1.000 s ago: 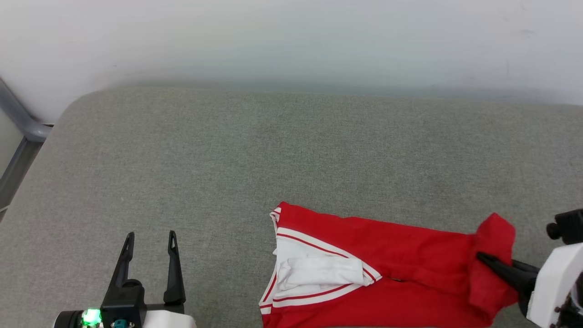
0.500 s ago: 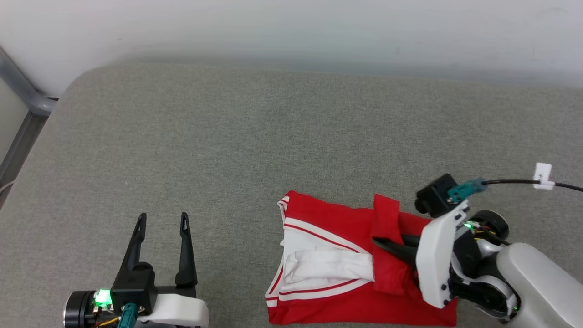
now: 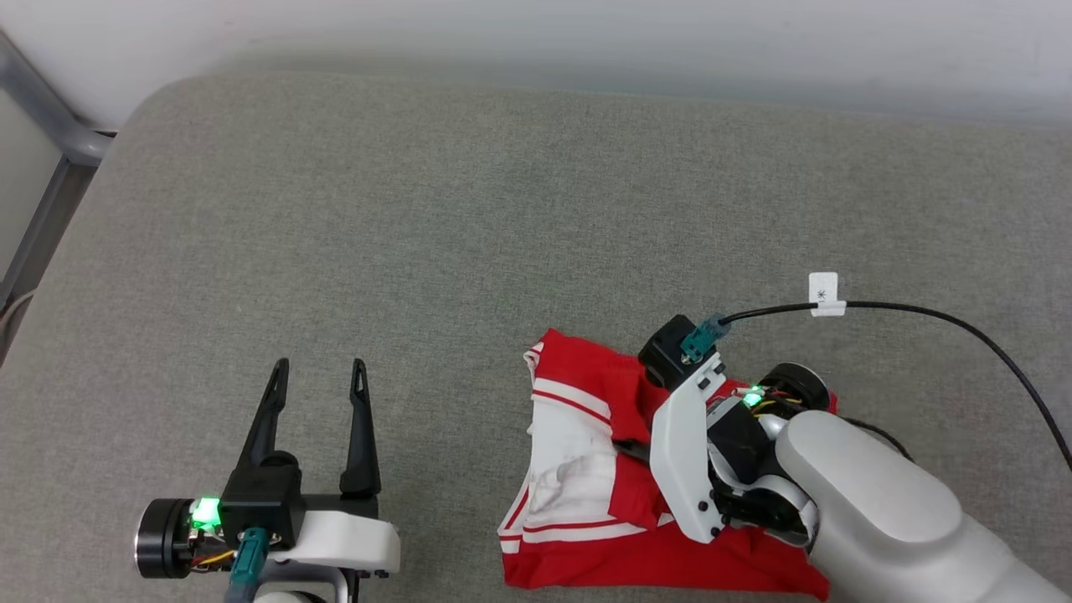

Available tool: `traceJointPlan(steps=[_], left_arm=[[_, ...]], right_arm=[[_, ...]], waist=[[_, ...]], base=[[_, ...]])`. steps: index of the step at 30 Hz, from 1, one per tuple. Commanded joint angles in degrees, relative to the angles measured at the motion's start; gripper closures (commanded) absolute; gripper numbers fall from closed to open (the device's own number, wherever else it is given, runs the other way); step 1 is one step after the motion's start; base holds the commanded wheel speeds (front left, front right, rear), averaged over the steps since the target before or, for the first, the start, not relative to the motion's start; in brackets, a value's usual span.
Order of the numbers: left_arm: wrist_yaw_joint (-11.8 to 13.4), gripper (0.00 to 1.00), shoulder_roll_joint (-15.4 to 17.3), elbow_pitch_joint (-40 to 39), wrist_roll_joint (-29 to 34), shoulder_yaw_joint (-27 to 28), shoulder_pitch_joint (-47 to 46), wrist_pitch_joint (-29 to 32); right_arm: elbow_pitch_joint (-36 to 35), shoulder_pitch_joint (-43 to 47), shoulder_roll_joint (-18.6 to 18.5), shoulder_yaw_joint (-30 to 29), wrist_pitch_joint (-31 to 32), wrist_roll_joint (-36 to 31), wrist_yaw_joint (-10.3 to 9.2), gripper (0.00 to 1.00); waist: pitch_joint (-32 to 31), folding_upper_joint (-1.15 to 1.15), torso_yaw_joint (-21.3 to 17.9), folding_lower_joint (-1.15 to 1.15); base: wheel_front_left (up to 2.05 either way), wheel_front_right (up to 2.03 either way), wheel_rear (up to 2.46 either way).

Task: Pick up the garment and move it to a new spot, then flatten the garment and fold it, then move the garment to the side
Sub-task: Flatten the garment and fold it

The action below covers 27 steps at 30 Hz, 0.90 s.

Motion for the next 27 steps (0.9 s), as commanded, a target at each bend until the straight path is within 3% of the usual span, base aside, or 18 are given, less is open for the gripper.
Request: traceJointPlan(steps=[1,7,8,9,10,18,21,27], left_arm=[[-0.1,0.00,-0.1,0.1,0.2,0.0,-0.9,-0.3],[-0.4,0.00,-0.5,0.7,0.3,0.4,-1.3,-0.3],[-0.5,0.00,-0.5,0.9,0.4,0.5,-1.0,-0.3],[-0.5,0.00,-0.5,1.0,0.4,0.6,-0.7,-0.3],[-0.6,0.00,-0.5,1.2,0.4,0.6,-0.4,-0.3],[-1.3,0.00,0.1,2.1,0.5,1.6,1.2,-0.3],[-1.7,0.00,0.3,2.5,0.5,1.8,2.1,-0.3],[-2.0,0.00,0.7,2.7,0.7,2.2,3.2,-0.3]], right_arm=[[1.2,-0.9,0.4,0.7,-0.6,0.1,-0.03,1.00],[7.0,-1.2,1.2,5.1,-4.0,-0.1,-0.04,1.00],[7.0,-1.4,1.2,5.2,-5.2,0.3,-0.05,0.96],[6.8,-1.7,0.9,5.2,-6.5,0.1,-0.05,0.54],[6.4,-2.0,0.4,4.9,-8.2,0.0,-0.06,0.00],[-0.8,1.0,-4.8,0.5,-21.8,-2.0,-0.04,0.00],[-2.6,3.0,-6.6,-5.5,-27.4,-5.7,-0.05,0.00],[-5.9,10.2,-6.3,-19.9,-35.7,-15.5,-0.04,0.00]], waist=[[0.4,0.00,0.3,-0.01],[0.5,0.00,0.3,-0.01],[0.2,0.00,0.1,-0.01],[-0.1,0.00,0.0,-0.01],[-0.5,0.00,-0.2,-0.01],[-4.6,0.00,-2.2,-0.01],[-5.9,0.00,-3.4,-0.01],[-7.6,0.00,-5.7,-0.01]], base=[[0.00,0.00,0.00],[0.00,0.00,0.00],[0.00,0.00,0.00],[0.00,0.00,0.00],[0.00,0.00,0.00],[0.00,0.00,0.00],[0.00,0.00,0.00],[0.00,0.00,0.00]])
